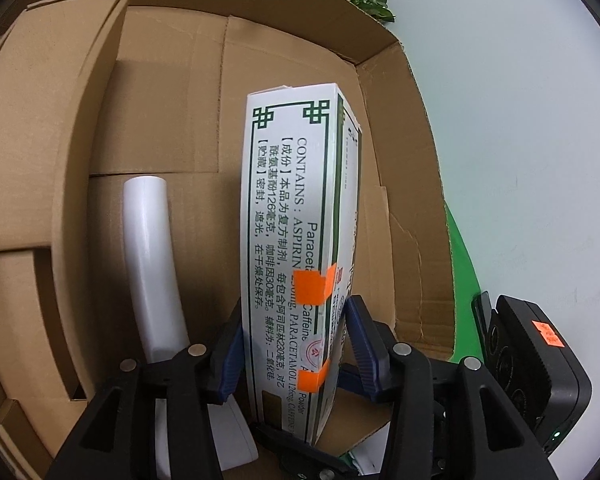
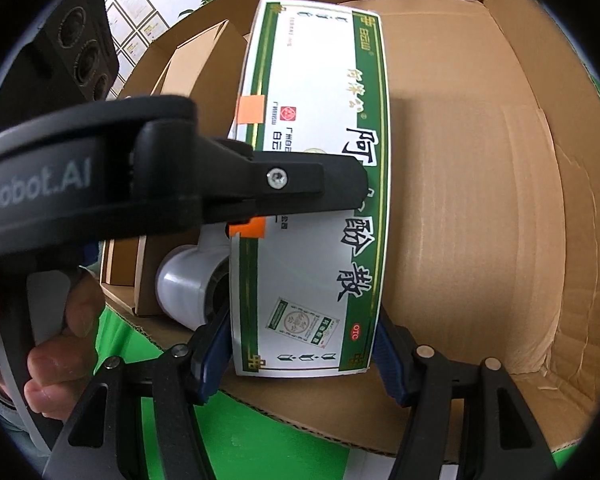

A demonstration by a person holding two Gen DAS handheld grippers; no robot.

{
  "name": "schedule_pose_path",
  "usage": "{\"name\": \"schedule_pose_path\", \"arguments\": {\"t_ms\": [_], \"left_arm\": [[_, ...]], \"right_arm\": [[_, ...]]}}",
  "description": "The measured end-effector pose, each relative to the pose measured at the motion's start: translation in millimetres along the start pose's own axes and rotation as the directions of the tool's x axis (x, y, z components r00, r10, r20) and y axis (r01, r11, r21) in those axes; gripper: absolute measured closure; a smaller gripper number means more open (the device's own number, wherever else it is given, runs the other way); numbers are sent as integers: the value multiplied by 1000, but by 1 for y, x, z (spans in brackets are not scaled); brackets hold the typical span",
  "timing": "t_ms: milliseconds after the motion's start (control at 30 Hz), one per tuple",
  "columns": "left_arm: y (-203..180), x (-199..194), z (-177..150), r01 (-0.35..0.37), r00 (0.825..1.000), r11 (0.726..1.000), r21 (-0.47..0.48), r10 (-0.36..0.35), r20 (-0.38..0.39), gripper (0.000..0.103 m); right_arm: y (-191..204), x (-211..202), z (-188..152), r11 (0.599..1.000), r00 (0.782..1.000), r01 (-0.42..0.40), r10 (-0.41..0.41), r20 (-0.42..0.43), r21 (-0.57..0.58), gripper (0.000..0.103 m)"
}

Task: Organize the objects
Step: 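Lower the medicine box upright beside the hair dryer and open the left gripper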

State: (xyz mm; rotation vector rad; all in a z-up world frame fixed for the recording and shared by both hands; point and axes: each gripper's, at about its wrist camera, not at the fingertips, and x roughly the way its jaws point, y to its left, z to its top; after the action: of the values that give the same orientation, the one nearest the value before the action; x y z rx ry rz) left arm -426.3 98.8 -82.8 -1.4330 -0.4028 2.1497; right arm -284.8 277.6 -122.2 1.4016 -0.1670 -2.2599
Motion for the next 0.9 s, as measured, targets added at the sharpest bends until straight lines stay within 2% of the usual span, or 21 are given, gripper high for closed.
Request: {"name": "schedule_pose_path", "arguments": {"t_ms": [400, 467, 533, 600, 667, 800, 833, 900], "left_arm": [[5, -29, -2, -20, 999, 1000, -10, 20, 34, 55], [6, -36, -4, -60, 997, 998, -2, 60, 42, 56], [8, -43, -5, -67, 996, 998, -1, 67, 55, 56], [7, -54, -20, -56, 996, 998, -11, 57, 63, 56], [-6, -67, -55, -50, 996, 999, -4, 50, 78, 56], [0, -86, -70, -68, 992, 997, 26, 65, 106, 56], [-10, -80, -63, -85, 991, 996, 32, 81, 110, 56], [-7, -84, -78, -115, 986, 992, 44, 109, 130, 56]], "right_arm": [[12, 4, -10, 1000, 1000, 21, -21, -11, 6, 39], [15, 5, -12, 999, 999, 44, -44, -16, -4, 39], [17, 8, -15, 998, 997, 68, -68, -18, -3, 40], [18, 10, -17, 996, 996, 84, -84, -19, 4, 41], [21, 12, -19, 995, 995, 97, -97, -22, 0, 41], [27, 16, -23, 991, 991, 133, -133, -35, -4, 40], [29, 17, -24, 990, 989, 140, -140, -38, -4, 40], [32, 18, -26, 987, 986, 162, -162, -45, -7, 40]]}}
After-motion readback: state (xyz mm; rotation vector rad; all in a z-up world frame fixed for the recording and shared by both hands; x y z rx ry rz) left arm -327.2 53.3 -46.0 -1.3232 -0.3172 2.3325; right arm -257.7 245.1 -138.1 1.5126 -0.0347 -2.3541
